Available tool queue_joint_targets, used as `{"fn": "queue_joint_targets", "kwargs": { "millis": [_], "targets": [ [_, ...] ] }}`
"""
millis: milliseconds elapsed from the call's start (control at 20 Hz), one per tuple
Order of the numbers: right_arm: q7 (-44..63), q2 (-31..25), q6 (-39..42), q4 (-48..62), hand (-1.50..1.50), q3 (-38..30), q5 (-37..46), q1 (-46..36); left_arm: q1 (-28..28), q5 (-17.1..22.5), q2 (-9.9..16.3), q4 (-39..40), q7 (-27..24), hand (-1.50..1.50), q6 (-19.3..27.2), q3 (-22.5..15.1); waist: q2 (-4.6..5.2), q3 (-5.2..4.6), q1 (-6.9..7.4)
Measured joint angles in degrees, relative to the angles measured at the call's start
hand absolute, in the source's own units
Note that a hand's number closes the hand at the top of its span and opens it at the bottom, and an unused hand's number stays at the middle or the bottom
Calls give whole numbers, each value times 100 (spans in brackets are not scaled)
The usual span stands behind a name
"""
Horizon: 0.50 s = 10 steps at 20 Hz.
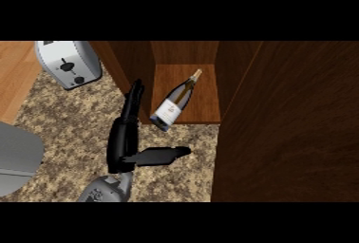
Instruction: Pick up the wine, place it into the cabinet and close the cabinet
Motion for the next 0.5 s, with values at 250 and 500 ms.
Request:
{"fn": "queue_joint_targets", "kwargs": {
  "millis": [250,500],
  "targets": [
    [131,-167,-30,-12,-150,-182,32,-153,584,90,445,-879,10,-150,-366,40,-5,13,43],
    [181,-372,110,-30,150,-147,73,-95,1074,599,910,-1478,-95,-150,-1102,274,-7,15,35]
  ]
}}
